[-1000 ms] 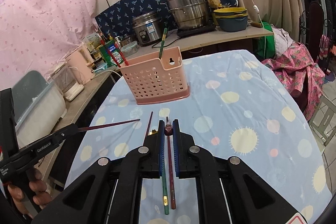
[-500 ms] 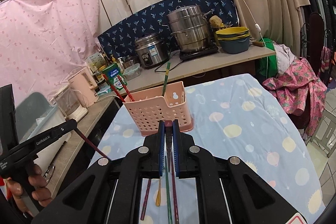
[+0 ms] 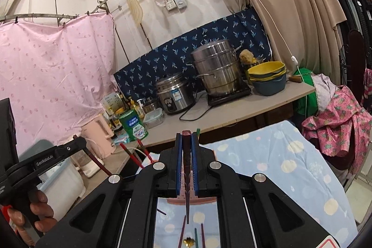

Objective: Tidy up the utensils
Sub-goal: 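Lift both dark red chopsticks and carry them over the pink holder, then open both tools to drop the chopsticks into the pink holder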

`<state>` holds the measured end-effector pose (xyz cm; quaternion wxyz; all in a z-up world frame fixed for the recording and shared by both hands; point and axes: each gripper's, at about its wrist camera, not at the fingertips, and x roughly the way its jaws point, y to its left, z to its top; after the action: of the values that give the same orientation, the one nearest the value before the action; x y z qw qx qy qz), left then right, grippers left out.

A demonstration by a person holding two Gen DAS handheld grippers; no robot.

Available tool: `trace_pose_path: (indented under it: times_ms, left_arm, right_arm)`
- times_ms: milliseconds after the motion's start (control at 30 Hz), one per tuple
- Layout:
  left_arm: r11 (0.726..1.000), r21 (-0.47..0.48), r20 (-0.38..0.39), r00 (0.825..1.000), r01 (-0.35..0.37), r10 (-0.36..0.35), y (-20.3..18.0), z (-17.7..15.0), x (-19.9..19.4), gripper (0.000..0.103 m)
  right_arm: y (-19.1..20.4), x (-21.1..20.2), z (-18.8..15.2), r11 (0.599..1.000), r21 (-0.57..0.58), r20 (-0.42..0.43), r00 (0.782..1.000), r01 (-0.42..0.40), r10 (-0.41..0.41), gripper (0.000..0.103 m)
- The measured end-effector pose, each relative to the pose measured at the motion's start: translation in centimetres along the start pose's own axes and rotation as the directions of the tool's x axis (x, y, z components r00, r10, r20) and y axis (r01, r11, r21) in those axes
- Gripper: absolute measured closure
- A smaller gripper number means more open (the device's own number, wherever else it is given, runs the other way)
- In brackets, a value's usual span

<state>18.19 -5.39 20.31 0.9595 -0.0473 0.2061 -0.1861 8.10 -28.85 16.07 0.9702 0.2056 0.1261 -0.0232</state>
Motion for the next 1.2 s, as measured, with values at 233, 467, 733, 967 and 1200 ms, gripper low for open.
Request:
trace_pose_path:
  times_ms: [233, 467, 733, 967, 1200]
  left_arm:
    - [1.000, -0.006, 0.099, 0.995, 0.000, 0.000, 0.0, 4.2, 1.2, 0.096]
    - [0.999, -0.018, 0.102, 0.994, -0.033, 0.034, 1.2, 5.1, 4.9, 0.096]
    - [0.996, -0.032, -0.027, 0.997, -0.078, 0.077, 3.4, 1.6, 10.2, 0.096]
    - [0.995, -0.029, -0.096, 0.991, -0.094, 0.090, 4.0, -0.5, 11.9, 0.096]
    - [0.995, -0.015, -0.119, 0.989, -0.096, 0.093, 3.8, -1.6, 12.1, 0.086]
  right_arm:
    - [0.4, 2.8, 4.4, 0.999, 0.040, 0.119, 0.993, -0.027, 0.022, 0.096]
    - [0.6, 7.4, 5.3, 0.997, 0.064, 0.120, 0.992, -0.037, 0.029, 0.096]
    - [-0.4, 12.8, 1.3, 0.999, 0.042, -0.049, 0.999, 0.009, -0.007, 0.096]
    - [-1.3, 14.5, -1.7, 0.998, 0.055, -0.141, 0.990, 0.033, -0.025, 0.096]
    - [-1.4, 14.7, -2.6, 0.997, 0.053, -0.168, 0.985, 0.049, -0.040, 0.090]
